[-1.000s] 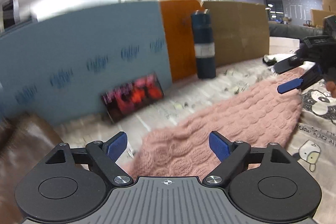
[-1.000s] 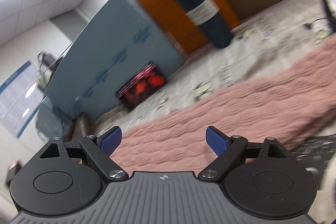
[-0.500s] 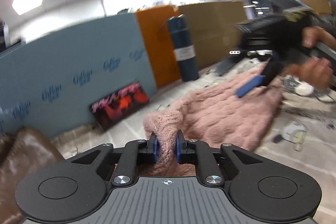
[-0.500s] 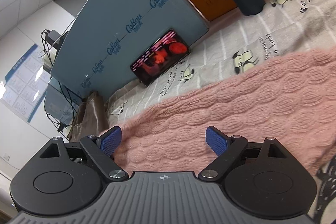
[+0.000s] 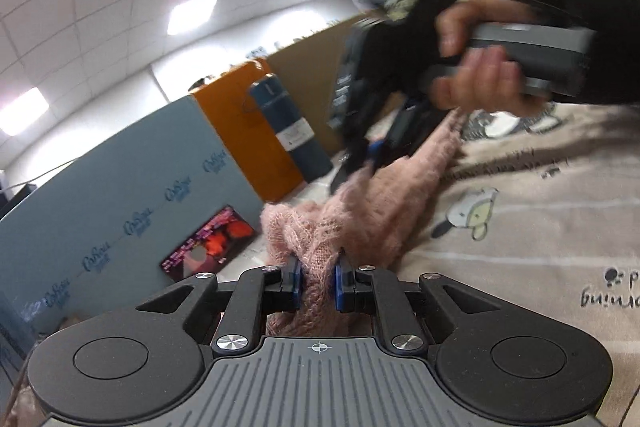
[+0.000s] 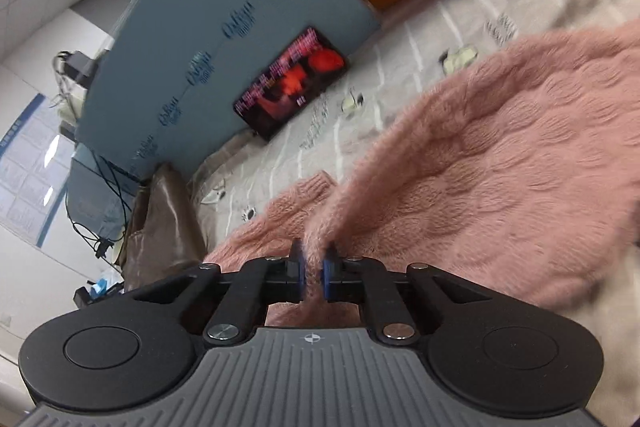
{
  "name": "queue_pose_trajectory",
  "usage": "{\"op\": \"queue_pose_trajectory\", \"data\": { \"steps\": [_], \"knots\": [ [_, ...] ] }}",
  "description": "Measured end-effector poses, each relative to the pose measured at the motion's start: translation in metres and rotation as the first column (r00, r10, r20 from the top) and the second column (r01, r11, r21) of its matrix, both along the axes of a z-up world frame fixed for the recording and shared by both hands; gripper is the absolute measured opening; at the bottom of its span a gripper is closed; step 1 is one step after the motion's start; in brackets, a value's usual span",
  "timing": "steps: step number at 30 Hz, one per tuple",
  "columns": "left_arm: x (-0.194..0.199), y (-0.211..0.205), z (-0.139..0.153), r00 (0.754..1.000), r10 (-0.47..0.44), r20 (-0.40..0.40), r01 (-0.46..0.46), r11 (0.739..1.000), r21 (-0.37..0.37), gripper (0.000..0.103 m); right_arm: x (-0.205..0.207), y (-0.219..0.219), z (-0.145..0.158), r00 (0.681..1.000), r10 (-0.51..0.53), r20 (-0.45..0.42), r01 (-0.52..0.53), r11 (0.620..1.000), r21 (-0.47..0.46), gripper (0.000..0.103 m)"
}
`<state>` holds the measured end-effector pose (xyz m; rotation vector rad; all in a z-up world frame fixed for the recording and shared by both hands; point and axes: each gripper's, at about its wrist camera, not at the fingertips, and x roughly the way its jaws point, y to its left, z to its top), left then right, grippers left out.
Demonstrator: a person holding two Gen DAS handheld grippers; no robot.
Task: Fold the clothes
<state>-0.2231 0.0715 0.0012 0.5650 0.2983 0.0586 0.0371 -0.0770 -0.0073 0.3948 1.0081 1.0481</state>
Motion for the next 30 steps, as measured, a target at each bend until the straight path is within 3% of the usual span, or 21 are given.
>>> {"op": "queue_pose_trajectory", "data": {
  "steps": [4,8,14,21,24,26,28,30],
  "knots": [
    [-0.011,0.002,0.005,0.999,-0.013,0.037,0.014,1.000,-0.021,0.014,-0.034,-0.032,0.021,0.988,0.011,0.156,-0.016,0.999,0.035,0.007],
    [-0.027,0.006,0.011,0.995,-0.073,0.062,0.077,0.995,-0.060,0.014,-0.064,-0.064,0.027,0.979,0.052,0.197,-0.063,0.997,0.046,0.007],
    [-0.048,-0.002,0.014,0.987,-0.156,-0.030,0.153,0.985,-0.082,0.015,-0.095,-0.090,0.009,0.980,0.128,0.152,-0.131,0.991,0.011,0.007],
    [-0.056,-0.007,-0.004,0.976,-0.120,-0.183,0.105,0.991,-0.086,0.020,-0.111,-0.095,-0.019,0.971,0.226,0.076,-0.222,0.974,-0.048,0.008],
    [-0.058,-0.002,-0.004,0.974,-0.097,-0.203,0.077,0.992,-0.105,0.021,-0.113,-0.099,-0.020,0.964,0.250,0.090,-0.245,0.967,-0.069,0.022],
    [-0.062,0.004,-0.002,0.972,-0.096,-0.215,0.066,0.987,-0.144,0.026,-0.114,-0.109,-0.015,0.956,0.262,0.128,-0.256,0.965,-0.066,0.055],
    [-0.066,0.017,0.003,0.974,-0.104,-0.200,0.054,0.969,-0.240,0.040,-0.111,-0.122,-0.007,0.952,0.248,0.179,-0.243,0.969,-0.047,0.062],
    [-0.069,0.035,0.012,0.982,-0.103,-0.159,0.034,0.922,-0.385,0.066,-0.099,-0.138,0.000,0.961,0.176,0.213,-0.174,0.984,-0.029,0.069]
  ]
}}
